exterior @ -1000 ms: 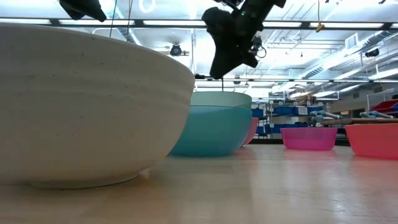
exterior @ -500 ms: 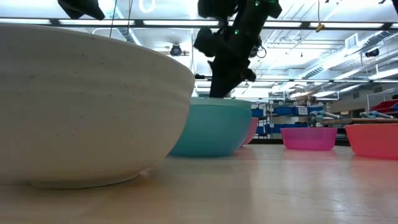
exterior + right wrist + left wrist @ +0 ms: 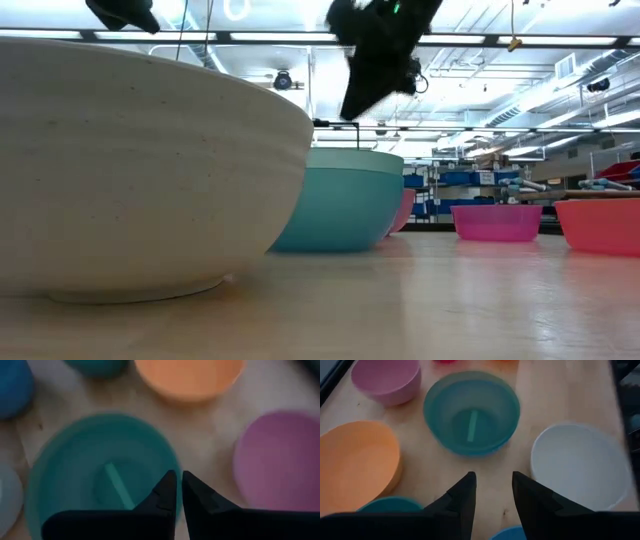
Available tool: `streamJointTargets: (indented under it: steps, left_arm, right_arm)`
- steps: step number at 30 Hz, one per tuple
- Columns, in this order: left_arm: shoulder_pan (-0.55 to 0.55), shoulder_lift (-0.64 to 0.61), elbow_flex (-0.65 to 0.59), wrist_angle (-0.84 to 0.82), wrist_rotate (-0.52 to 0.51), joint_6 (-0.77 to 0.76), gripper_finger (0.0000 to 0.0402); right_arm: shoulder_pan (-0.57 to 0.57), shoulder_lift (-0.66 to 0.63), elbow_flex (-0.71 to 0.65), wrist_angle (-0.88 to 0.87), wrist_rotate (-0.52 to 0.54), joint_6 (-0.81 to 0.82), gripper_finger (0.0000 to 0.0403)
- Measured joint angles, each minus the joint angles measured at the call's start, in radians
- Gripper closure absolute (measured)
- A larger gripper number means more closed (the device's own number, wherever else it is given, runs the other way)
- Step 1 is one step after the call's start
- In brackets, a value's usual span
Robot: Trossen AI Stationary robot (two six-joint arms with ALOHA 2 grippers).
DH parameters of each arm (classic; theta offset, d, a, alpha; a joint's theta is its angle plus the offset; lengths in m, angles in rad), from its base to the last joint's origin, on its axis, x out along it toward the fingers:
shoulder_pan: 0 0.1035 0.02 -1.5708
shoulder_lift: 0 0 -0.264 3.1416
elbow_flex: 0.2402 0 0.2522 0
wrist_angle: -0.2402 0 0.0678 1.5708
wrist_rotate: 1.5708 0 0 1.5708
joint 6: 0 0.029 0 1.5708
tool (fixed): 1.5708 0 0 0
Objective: Nest bowls inside each other
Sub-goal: Stack the orange bowl on top of the green bowl
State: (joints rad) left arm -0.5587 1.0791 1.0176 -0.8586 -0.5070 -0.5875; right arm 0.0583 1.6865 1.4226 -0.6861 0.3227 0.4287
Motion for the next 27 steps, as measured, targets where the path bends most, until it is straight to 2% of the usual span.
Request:
streamJointTargets:
  steps: [5,9,12,14,19,22,27]
  left_arm:
    - [0.003,0.0,0.0,-0.097,-0.052,-0.019,0.0265]
    - [0.004,0.0,0.0,-0.132,-0.089,-0.005,0.0265]
    - [0.01,0.003,0.0,-0.168,-0.164,0.067,0.0265]
    - [0.034,0.016,0.0,-0.157,-0.177,0.183,0.0265]
    - [0.113,0.068,0.0,-0.071,-0.098,0.554,0.0265]
    - [0.201,0.105,0.0,-0.08,-0.052,0.674,0.0265]
    - [0.386,0.161,0.0,-0.069,0.066,0.788,0.0265]
  right_arm:
    - [0.076,-0.15,0.0,-0.074,0.2,-0.047,0.0386]
    - [0.18,-0.271,0.001,-0.103,0.315,-0.057,0.0388]
    - [0.268,-0.343,0.001,-0.101,0.372,-0.056,0.0386]
    - [0.326,-0.377,0.001,-0.1,0.4,-0.034,0.0387]
    - [0.451,-0.413,0.001,-0.098,0.442,0.032,0.039]
    - [0.494,-0.4,0.001,-0.094,0.444,0.07,0.039]
    - [0.533,-0.349,0.001,-0.095,0.442,0.127,0.039]
